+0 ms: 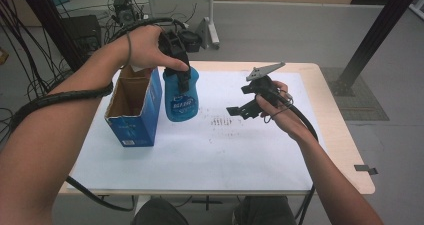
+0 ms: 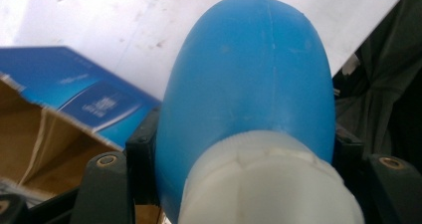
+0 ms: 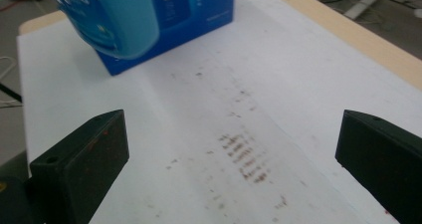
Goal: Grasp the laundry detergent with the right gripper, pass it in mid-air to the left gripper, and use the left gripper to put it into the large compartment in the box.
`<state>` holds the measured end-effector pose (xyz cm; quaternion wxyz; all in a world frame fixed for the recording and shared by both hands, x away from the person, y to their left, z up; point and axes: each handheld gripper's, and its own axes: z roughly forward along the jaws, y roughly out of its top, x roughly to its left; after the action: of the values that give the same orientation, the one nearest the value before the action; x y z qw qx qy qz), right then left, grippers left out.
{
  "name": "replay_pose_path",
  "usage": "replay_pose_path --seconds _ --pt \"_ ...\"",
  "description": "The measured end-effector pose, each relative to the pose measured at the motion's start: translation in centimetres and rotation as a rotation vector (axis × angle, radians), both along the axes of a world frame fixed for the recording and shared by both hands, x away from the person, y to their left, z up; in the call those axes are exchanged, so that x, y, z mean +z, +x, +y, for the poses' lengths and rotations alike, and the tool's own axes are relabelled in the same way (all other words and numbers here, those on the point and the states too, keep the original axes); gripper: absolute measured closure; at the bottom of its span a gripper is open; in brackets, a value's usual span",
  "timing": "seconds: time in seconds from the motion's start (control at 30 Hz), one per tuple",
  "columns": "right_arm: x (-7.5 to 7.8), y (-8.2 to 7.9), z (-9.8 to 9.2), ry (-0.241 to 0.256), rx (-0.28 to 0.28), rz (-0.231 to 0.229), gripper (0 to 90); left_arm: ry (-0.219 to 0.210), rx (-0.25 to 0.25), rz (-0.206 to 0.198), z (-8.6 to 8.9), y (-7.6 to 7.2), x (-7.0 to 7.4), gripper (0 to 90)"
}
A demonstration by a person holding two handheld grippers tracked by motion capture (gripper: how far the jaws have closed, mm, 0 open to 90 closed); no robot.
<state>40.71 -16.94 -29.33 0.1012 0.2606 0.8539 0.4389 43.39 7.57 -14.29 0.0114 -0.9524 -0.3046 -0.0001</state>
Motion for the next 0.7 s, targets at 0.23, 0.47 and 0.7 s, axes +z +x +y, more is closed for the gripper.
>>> replay_pose_path --seconds 0.23,0.47,0.7 --pt "0.5 -0.1 -2.0 -0.029 -0.053 0.024 0.1 -0.006 0.12 -0.038 1.6 0.8 3.1 36.5" --pt "0.8 0.0 -3.6 -0.037 -0.122 0.038 0.1 -0.027 0.302 -0.054 3.2 1.5 6.2 36.6" --pt "1.2 -0.2 -4.6 -0.067 -0.144 0.041 0.1 -0.051 0.499 -0.099 5.7 2.2 9.9 36.6"
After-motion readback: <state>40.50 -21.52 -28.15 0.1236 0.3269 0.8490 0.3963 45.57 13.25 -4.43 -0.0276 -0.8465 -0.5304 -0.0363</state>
